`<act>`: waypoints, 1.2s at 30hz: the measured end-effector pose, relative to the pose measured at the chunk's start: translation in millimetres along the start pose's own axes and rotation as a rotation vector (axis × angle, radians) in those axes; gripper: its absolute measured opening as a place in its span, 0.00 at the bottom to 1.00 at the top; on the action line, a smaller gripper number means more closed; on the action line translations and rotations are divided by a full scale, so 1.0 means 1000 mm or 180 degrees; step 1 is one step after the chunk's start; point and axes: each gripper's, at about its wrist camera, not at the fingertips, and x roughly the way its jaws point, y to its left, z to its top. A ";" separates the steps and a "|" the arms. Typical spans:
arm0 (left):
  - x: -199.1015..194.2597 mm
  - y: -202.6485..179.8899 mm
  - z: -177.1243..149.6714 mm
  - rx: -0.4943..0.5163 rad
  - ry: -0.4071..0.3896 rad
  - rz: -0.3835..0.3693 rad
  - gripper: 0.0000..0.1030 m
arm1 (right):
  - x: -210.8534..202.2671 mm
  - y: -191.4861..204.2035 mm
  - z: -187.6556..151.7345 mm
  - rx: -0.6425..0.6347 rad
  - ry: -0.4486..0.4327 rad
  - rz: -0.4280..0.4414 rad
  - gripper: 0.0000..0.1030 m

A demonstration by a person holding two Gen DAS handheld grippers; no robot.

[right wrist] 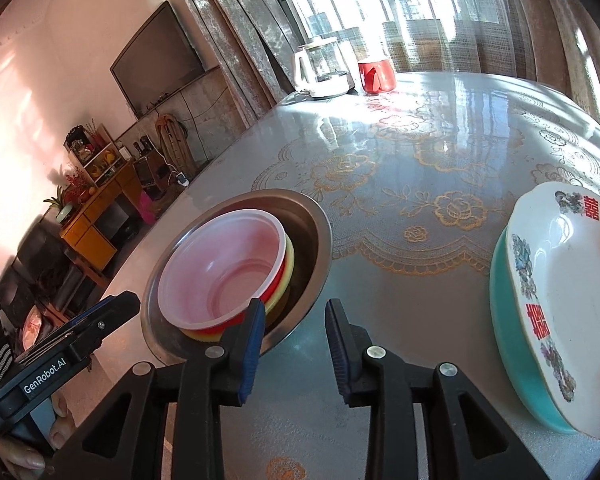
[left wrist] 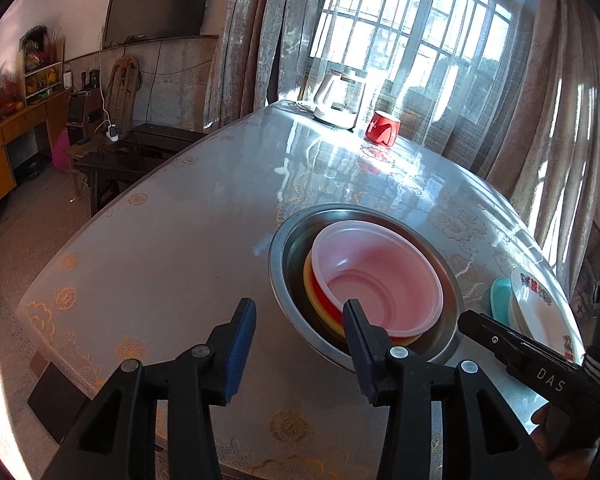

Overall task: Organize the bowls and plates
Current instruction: 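Open both tools and pull them back from the nested bowls, then grip the rim of the steel bowl with both tools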

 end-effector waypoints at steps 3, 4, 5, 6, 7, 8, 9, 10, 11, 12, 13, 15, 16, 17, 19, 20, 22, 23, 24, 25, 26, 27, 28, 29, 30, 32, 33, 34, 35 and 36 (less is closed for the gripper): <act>0.000 0.003 -0.003 -0.0035 0.0015 0.0009 0.45 | 0.001 -0.004 -0.001 0.0027 0.0003 -0.0024 0.30; 0.001 0.005 -0.004 -0.0050 0.0023 0.0011 0.45 | 0.000 -0.005 -0.002 0.0033 0.0000 -0.0027 0.31; 0.001 0.006 -0.004 -0.0061 0.0027 0.0011 0.45 | 0.000 -0.006 -0.002 0.0036 -0.0003 -0.0028 0.31; 0.001 0.006 -0.005 -0.0067 0.0029 0.0015 0.45 | -0.001 -0.006 -0.003 0.0038 -0.0007 -0.0031 0.32; 0.002 0.007 -0.005 -0.0071 0.0031 0.0016 0.45 | -0.001 -0.006 -0.003 0.0041 -0.0008 -0.0036 0.32; 0.002 0.007 -0.005 -0.0077 0.0030 0.0011 0.45 | -0.001 -0.006 -0.003 0.0044 -0.0009 -0.0041 0.32; 0.002 0.007 -0.005 -0.0084 0.0029 0.0006 0.46 | -0.001 -0.005 -0.003 0.0046 -0.0009 -0.0045 0.32; 0.002 0.006 -0.004 -0.0087 0.0027 0.0002 0.46 | -0.001 -0.005 -0.003 0.0050 -0.0011 -0.0045 0.32; 0.003 0.006 -0.004 -0.0087 0.0028 -0.0002 0.46 | -0.001 -0.006 -0.003 0.0053 -0.0016 -0.0045 0.32; 0.003 0.006 -0.003 -0.0088 0.0030 -0.0004 0.46 | -0.001 -0.005 -0.003 0.0052 -0.0021 -0.0046 0.32; 0.004 0.006 -0.003 -0.0088 0.0033 -0.0006 0.46 | -0.001 -0.005 -0.002 0.0048 -0.0022 -0.0052 0.32; 0.007 0.006 -0.003 -0.0084 0.0048 -0.0009 0.46 | 0.000 -0.005 -0.002 0.0050 -0.0020 -0.0054 0.32; 0.009 0.006 -0.003 -0.0090 0.0065 -0.0015 0.46 | 0.000 -0.005 -0.002 0.0056 -0.0017 -0.0057 0.32; 0.011 0.007 -0.002 -0.0100 0.0083 -0.0032 0.46 | 0.000 -0.005 -0.002 0.0058 -0.0013 -0.0062 0.32; 0.015 0.007 -0.001 -0.0100 0.0101 -0.0053 0.46 | 0.001 -0.004 0.000 0.0056 -0.0008 -0.0069 0.32; 0.018 0.007 0.000 -0.0098 0.0111 -0.0055 0.46 | 0.002 -0.005 0.002 0.0061 -0.0005 -0.0071 0.32; 0.025 0.009 0.003 -0.0120 0.0151 -0.0085 0.43 | 0.004 -0.004 0.005 0.0063 0.0004 -0.0059 0.32; 0.028 0.010 0.004 -0.0132 0.0159 -0.0094 0.42 | 0.005 -0.003 0.007 0.0048 0.0002 -0.0069 0.32; 0.031 0.011 0.006 -0.0128 0.0173 -0.0108 0.39 | 0.007 -0.003 0.008 0.0038 0.0002 -0.0093 0.32; 0.034 0.012 0.007 -0.0122 0.0195 -0.0114 0.37 | 0.009 -0.003 0.010 0.0046 0.0008 -0.0107 0.32; 0.038 0.013 0.007 -0.0137 0.0222 -0.0121 0.37 | 0.012 -0.004 0.012 0.0059 0.0024 -0.0098 0.32; 0.041 0.015 0.008 -0.0173 0.0254 -0.0130 0.36 | 0.015 -0.005 0.014 0.0066 0.0051 -0.0102 0.32; 0.043 0.017 0.009 -0.0223 0.0259 -0.0168 0.36 | 0.018 -0.005 0.016 0.0072 0.0079 -0.0137 0.32; 0.045 0.020 0.010 -0.0259 0.0270 -0.0196 0.36 | 0.021 -0.006 0.017 0.0082 0.0095 -0.0149 0.32; 0.047 0.022 0.011 -0.0287 0.0275 -0.0208 0.36 | 0.023 -0.008 0.017 0.0092 0.0108 -0.0133 0.32; 0.052 0.026 0.013 -0.0339 0.0297 -0.0243 0.36 | 0.030 -0.009 0.019 0.0093 0.0148 -0.0122 0.32; 0.053 0.028 0.014 -0.0349 0.0293 -0.0269 0.35 | 0.033 -0.009 0.019 0.0089 0.0174 -0.0114 0.32; 0.053 0.028 0.015 -0.0327 0.0285 -0.0279 0.34 | 0.035 -0.008 0.020 0.0082 0.0174 -0.0125 0.32; 0.054 0.027 0.015 -0.0294 0.0273 -0.0292 0.33 | 0.037 -0.008 0.021 0.0067 0.0195 -0.0126 0.31; 0.054 0.027 0.016 -0.0272 0.0269 -0.0332 0.29 | 0.040 -0.009 0.022 0.0061 0.0219 -0.0105 0.31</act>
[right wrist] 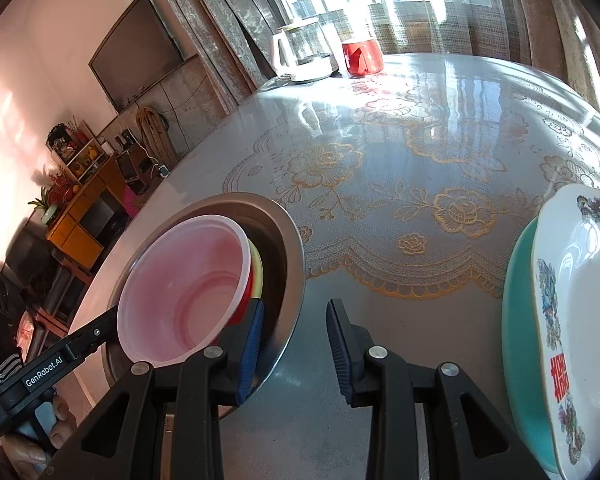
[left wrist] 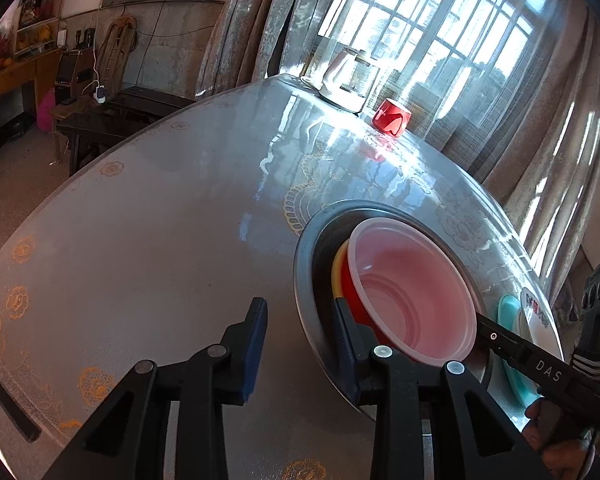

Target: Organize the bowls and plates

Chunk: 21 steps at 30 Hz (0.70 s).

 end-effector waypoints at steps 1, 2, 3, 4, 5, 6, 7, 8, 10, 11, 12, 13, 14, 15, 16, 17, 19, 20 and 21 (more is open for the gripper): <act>0.000 0.000 0.000 0.0005 0.0000 -0.0043 0.27 | 0.002 -0.001 0.001 0.0012 0.0027 0.0024 0.30; 0.000 0.000 0.001 0.0004 0.0000 -0.0108 0.23 | 0.004 -0.002 0.002 0.0023 0.0048 0.0053 0.29; -0.001 0.000 0.001 0.0009 0.0008 -0.0230 0.23 | 0.005 -0.003 0.002 0.0037 0.0073 0.0101 0.28; -0.001 -0.001 0.000 0.0023 0.0015 -0.0283 0.23 | 0.005 -0.003 0.002 0.0047 0.0097 0.0158 0.25; -0.002 -0.004 0.000 0.0083 -0.0009 -0.0243 0.23 | 0.005 -0.002 0.001 0.0038 0.0115 0.0199 0.24; -0.004 -0.007 -0.001 0.0159 -0.0042 -0.0210 0.23 | 0.005 0.000 -0.001 0.0009 0.0108 0.0217 0.23; -0.005 -0.009 -0.002 0.0208 -0.0067 -0.0203 0.23 | 0.004 0.002 -0.002 -0.0025 0.0095 0.0214 0.20; -0.006 -0.009 -0.003 0.0214 -0.0072 -0.0219 0.23 | 0.003 0.005 -0.004 -0.0052 0.0088 0.0193 0.20; -0.009 -0.009 -0.004 0.0217 -0.0083 -0.0288 0.23 | 0.002 0.005 -0.006 -0.0054 0.0068 0.0171 0.20; -0.010 -0.010 -0.004 0.0233 -0.0095 -0.0312 0.23 | 0.000 0.003 -0.007 -0.0029 0.0066 0.0180 0.20; -0.012 -0.012 -0.004 0.0268 -0.0102 -0.0313 0.23 | -0.002 0.002 -0.007 -0.0007 0.0055 0.0185 0.20; -0.012 -0.015 -0.005 0.0310 -0.0110 -0.0306 0.23 | -0.004 0.000 -0.008 0.0001 0.0034 0.0181 0.20; -0.014 -0.019 -0.006 0.0345 -0.0125 -0.0315 0.23 | -0.008 -0.001 -0.008 -0.0002 0.0009 0.0172 0.20; -0.015 -0.022 -0.006 0.0372 -0.0147 -0.0347 0.23 | -0.012 -0.002 -0.008 -0.0010 -0.0023 0.0157 0.20; -0.017 -0.026 -0.006 0.0400 -0.0169 -0.0382 0.23 | -0.016 -0.003 -0.008 -0.0018 -0.0065 0.0135 0.21; -0.020 -0.031 -0.006 0.0432 -0.0192 -0.0408 0.23 | -0.021 -0.004 -0.009 -0.0021 -0.0105 0.0114 0.21; -0.023 -0.041 -0.005 0.0510 -0.0232 -0.0446 0.23 | -0.031 -0.009 -0.008 -0.0007 -0.0175 0.0091 0.21; -0.024 -0.047 -0.004 0.0546 -0.0245 -0.0481 0.23 | -0.036 -0.012 -0.007 0.0006 -0.0206 0.0077 0.21; -0.025 -0.053 -0.003 0.0574 -0.0256 -0.0517 0.23 | -0.041 -0.015 -0.007 0.0025 -0.0245 0.0057 0.21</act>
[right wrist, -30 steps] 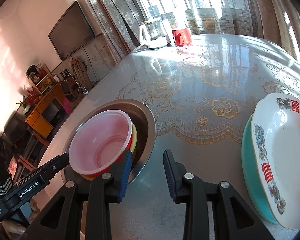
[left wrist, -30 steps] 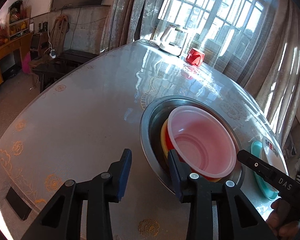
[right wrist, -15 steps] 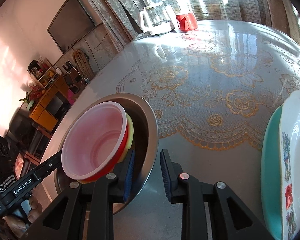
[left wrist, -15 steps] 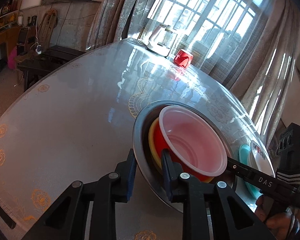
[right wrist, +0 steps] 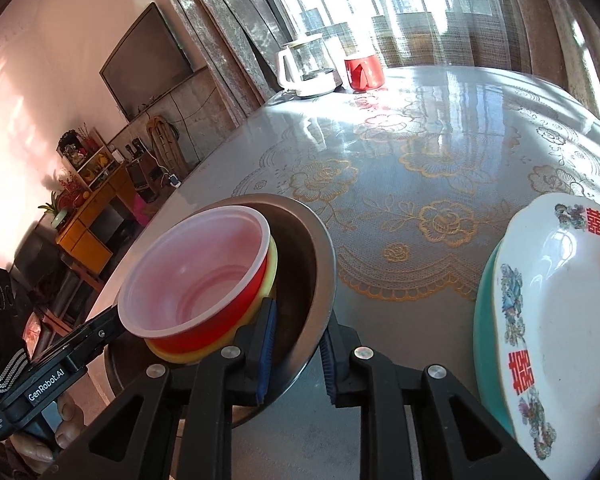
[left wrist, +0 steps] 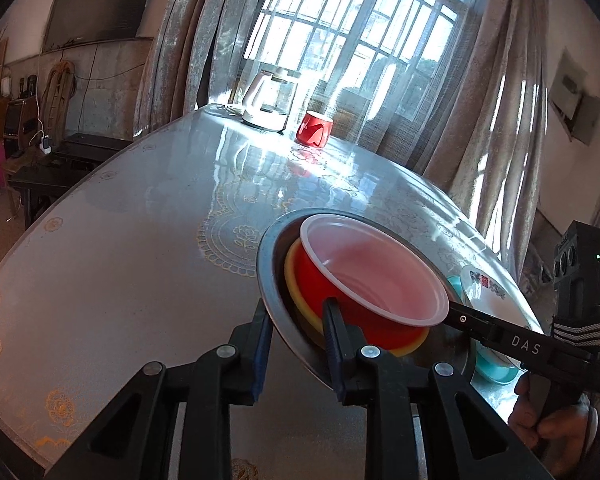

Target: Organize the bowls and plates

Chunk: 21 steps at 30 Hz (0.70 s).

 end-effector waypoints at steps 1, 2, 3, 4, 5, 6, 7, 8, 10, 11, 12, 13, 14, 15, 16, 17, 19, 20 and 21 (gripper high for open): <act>0.000 -0.005 0.002 0.0026 -0.0005 -0.0035 0.23 | -0.006 -0.003 0.000 0.0013 -0.0041 -0.0017 0.21; 0.001 -0.011 0.004 0.0053 -0.0003 -0.0068 0.23 | -0.012 -0.006 0.000 0.0025 -0.0083 -0.0035 0.21; 0.002 -0.017 0.007 0.0085 -0.0005 -0.0107 0.23 | -0.018 -0.009 0.001 0.0043 -0.0128 -0.0057 0.21; 0.002 -0.024 0.010 0.0128 -0.0009 -0.0144 0.23 | -0.024 -0.013 0.001 0.0067 -0.0173 -0.0076 0.21; 0.003 -0.031 0.012 0.0173 -0.0013 -0.0177 0.23 | -0.031 -0.017 0.001 0.0095 -0.0219 -0.0093 0.21; 0.004 -0.040 0.014 0.0219 -0.0016 -0.0217 0.23 | -0.039 -0.021 0.002 0.0125 -0.0269 -0.0114 0.21; 0.005 -0.049 0.016 0.0262 -0.0017 -0.0260 0.23 | -0.047 -0.026 0.003 0.0152 -0.0318 -0.0139 0.21; 0.007 -0.057 0.018 0.0298 -0.0011 -0.0301 0.23 | -0.054 -0.031 0.002 0.0176 -0.0363 -0.0165 0.21; 0.011 -0.073 0.021 0.0364 0.0010 -0.0393 0.23 | -0.069 -0.043 0.002 0.0240 -0.0452 -0.0212 0.21; 0.014 -0.081 0.023 0.0391 0.0026 -0.0444 0.23 | -0.077 -0.048 0.001 0.0269 -0.0499 -0.0236 0.21; 0.017 -0.090 0.023 0.0424 0.0043 -0.0489 0.23 | -0.084 -0.054 0.001 0.0295 -0.0542 -0.0275 0.21; 0.019 -0.098 0.024 0.0463 0.0057 -0.0527 0.24 | -0.091 -0.060 0.000 0.0320 -0.0582 -0.0316 0.21; 0.022 -0.107 0.024 0.0507 0.0071 -0.0563 0.24 | -0.097 -0.065 -0.001 0.0343 -0.0620 -0.0355 0.21; 0.025 -0.115 0.024 0.0544 0.0090 -0.0596 0.24 | -0.103 -0.071 -0.001 0.0372 -0.0655 -0.0400 0.21; 0.029 -0.124 0.024 0.0578 0.0115 -0.0633 0.24 | -0.109 -0.077 -0.002 0.0407 -0.0683 -0.0440 0.21; 0.033 -0.131 0.023 0.0600 0.0147 -0.0667 0.24 | -0.113 -0.083 -0.003 0.0443 -0.0707 -0.0476 0.21; 0.041 -0.145 0.021 0.0646 0.0212 -0.0731 0.24 | -0.122 -0.095 -0.006 0.0517 -0.0746 -0.0547 0.21; 0.045 -0.152 0.019 0.0672 0.0238 -0.0755 0.24 | -0.125 -0.101 -0.008 0.0556 -0.0759 -0.0574 0.21; 0.049 -0.157 0.017 0.0692 0.0262 -0.0771 0.24 | -0.128 -0.106 -0.011 0.0598 -0.0776 -0.0602 0.21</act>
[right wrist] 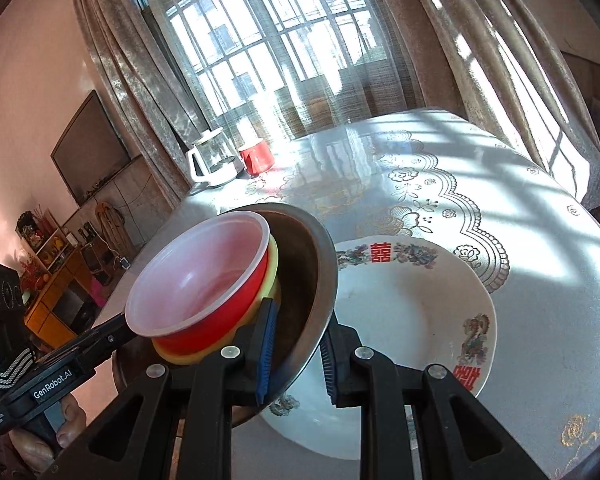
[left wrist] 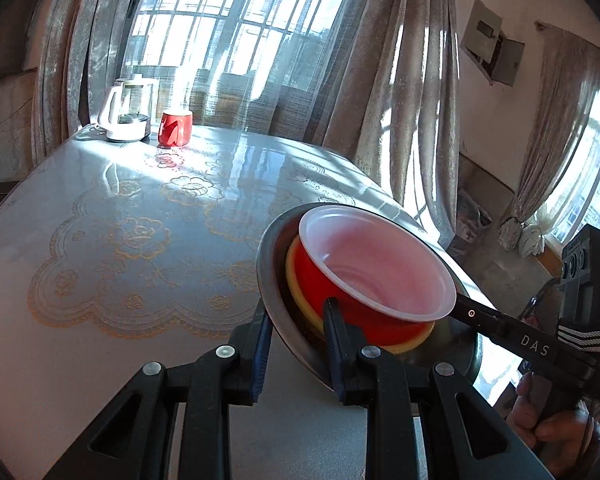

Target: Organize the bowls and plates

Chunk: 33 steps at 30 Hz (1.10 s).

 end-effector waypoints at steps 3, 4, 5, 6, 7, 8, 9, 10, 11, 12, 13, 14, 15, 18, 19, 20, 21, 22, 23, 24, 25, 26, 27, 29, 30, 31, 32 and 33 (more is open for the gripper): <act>0.014 -0.016 -0.001 0.0057 0.0075 -0.0054 0.24 | -0.006 -0.019 -0.001 0.0087 -0.0028 -0.0093 0.21; 0.017 -0.019 -0.001 0.0072 0.0095 -0.0069 0.25 | -0.008 -0.024 -0.002 0.0112 -0.0035 -0.0121 0.21; 0.020 -0.023 -0.001 0.0083 0.0112 -0.0083 0.25 | -0.009 -0.028 -0.002 0.0133 -0.0040 -0.0142 0.21; 0.022 -0.025 -0.002 0.0092 0.0131 -0.0095 0.25 | -0.010 -0.032 -0.002 0.0153 -0.0047 -0.0159 0.21; 0.025 -0.028 -0.002 0.0099 0.0148 -0.0101 0.25 | -0.012 -0.035 -0.002 0.0168 -0.0051 -0.0177 0.21; 0.028 -0.030 -0.002 0.0104 0.0164 -0.0108 0.25 | -0.012 -0.038 -0.003 0.0182 -0.0052 -0.0193 0.21; 0.030 -0.031 -0.002 0.0114 0.0183 -0.0114 0.25 | -0.013 -0.041 -0.004 0.0198 -0.0049 -0.0205 0.21; 0.032 -0.033 -0.001 0.0129 0.0198 -0.0119 0.25 | -0.013 -0.044 -0.004 0.0218 -0.0047 -0.0214 0.21; 0.034 -0.035 0.000 0.0138 0.0207 -0.0122 0.25 | -0.014 -0.047 -0.004 0.0237 -0.0047 -0.0221 0.21; 0.036 -0.036 0.001 0.0148 0.0210 -0.0123 0.25 | -0.014 -0.049 -0.005 0.0251 -0.0047 -0.0226 0.21; 0.036 -0.037 0.003 0.0169 0.0206 -0.0120 0.25 | -0.014 -0.051 -0.004 0.0264 -0.0048 -0.0223 0.21; 0.037 -0.039 0.004 0.0194 0.0203 -0.0119 0.25 | -0.014 -0.053 -0.005 0.0281 -0.0051 -0.0214 0.21; 0.038 -0.040 0.006 0.0206 0.0204 -0.0119 0.25 | -0.014 -0.055 -0.004 0.0296 -0.0051 -0.0208 0.21; 0.043 -0.039 0.009 0.0194 0.0223 -0.0143 0.25 | -0.013 -0.058 -0.003 0.0317 -0.0056 -0.0214 0.21; 0.045 -0.039 0.008 0.0184 0.0240 -0.0147 0.25 | -0.012 -0.058 -0.003 0.0313 -0.0057 -0.0226 0.21; 0.047 -0.038 0.008 0.0176 0.0263 -0.0150 0.25 | -0.012 -0.058 -0.003 0.0311 -0.0058 -0.0237 0.21; 0.050 -0.037 0.007 0.0164 0.0287 -0.0148 0.25 | -0.011 -0.059 -0.003 0.0309 -0.0054 -0.0247 0.21; 0.052 -0.037 0.005 0.0144 0.0318 -0.0148 0.25 | -0.011 -0.059 -0.003 0.0309 -0.0045 -0.0250 0.21; 0.055 -0.036 0.004 0.0124 0.0348 -0.0152 0.25 | -0.009 -0.060 -0.003 0.0310 -0.0034 -0.0261 0.21; 0.057 -0.036 0.002 0.0121 0.0366 -0.0148 0.25 | -0.008 -0.061 -0.003 0.0311 -0.0026 -0.0282 0.21; 0.059 -0.037 0.000 0.0126 0.0382 -0.0148 0.26 | -0.007 -0.062 -0.004 0.0311 -0.0018 -0.0298 0.21; 0.061 -0.036 -0.002 0.0119 0.0418 -0.0159 0.26 | -0.006 -0.063 -0.004 0.0308 -0.0008 -0.0314 0.21; 0.063 -0.036 -0.004 0.0105 0.0458 -0.0173 0.26 | -0.006 -0.063 -0.005 0.0291 -0.0004 -0.0340 0.21; 0.067 -0.036 -0.008 0.0110 0.0510 -0.0174 0.26 | -0.004 -0.064 -0.007 0.0241 0.0014 -0.0406 0.21; 0.068 -0.037 -0.010 0.0120 0.0510 -0.0167 0.26 | -0.002 -0.065 -0.009 0.0232 0.0032 -0.0431 0.21; 0.068 -0.038 -0.011 0.0136 0.0500 -0.0157 0.26 | 0.000 -0.066 -0.010 0.0229 0.0047 -0.0451 0.21; 0.068 -0.041 -0.011 0.0162 0.0496 -0.0133 0.26 | 0.002 -0.067 -0.012 0.0213 0.0054 -0.0482 0.21; 0.067 -0.043 -0.012 0.0188 0.0487 -0.0109 0.26 | 0.003 -0.068 -0.012 0.0205 0.0063 -0.0506 0.21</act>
